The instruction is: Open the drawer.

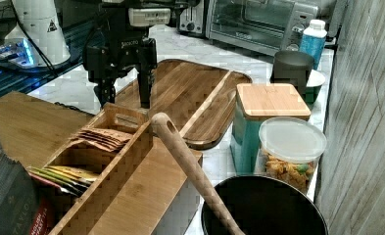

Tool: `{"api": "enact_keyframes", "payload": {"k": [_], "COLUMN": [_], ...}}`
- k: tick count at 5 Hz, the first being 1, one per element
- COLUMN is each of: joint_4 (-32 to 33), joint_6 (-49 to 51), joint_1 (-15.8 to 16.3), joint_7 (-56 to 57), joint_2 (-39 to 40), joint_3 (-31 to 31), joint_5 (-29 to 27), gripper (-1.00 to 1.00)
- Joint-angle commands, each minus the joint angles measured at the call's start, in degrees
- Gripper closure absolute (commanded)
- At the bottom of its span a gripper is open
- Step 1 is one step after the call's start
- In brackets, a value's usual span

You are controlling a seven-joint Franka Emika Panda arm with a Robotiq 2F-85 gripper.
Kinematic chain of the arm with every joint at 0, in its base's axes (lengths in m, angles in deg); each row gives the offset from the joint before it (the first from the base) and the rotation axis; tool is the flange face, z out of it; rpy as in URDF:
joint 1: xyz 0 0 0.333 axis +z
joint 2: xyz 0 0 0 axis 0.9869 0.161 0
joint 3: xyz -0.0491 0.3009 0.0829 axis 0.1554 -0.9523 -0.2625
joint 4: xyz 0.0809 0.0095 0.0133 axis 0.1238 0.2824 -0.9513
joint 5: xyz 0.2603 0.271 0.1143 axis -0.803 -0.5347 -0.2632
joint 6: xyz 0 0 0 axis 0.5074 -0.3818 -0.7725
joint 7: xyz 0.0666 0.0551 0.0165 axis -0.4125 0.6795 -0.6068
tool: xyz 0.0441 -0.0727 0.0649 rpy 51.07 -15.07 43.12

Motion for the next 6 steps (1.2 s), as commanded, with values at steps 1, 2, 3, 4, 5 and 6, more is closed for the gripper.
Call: {"api": "enact_keyframes", "payload": {"k": [1,2,3,4,5,6], "joint_4": [-1.9,-2.6,-1.5,1.1,1.0,1.2], "joint_6": [-5.5,-8.0,-6.0,-5.7,-5.5,-8.6], "joint_1": [-0.7,-2.8,-2.0,0.6,2.4,0.6], "joint_7": [1.0,5.8,2.5,-4.2,-3.6,2.5], "joint_2": [4.0,7.0,6.4,4.1,5.0,7.2], "joint_3": [0.7,-1.4,-2.3,-0.9,0.2,-1.3], "joint_5": [2.7,-2.6,-3.5,-0.1,1.5,-1.9], "gripper": [-1.00,-1.00,-1.00,-1.00,-1.00,-1.00]}}
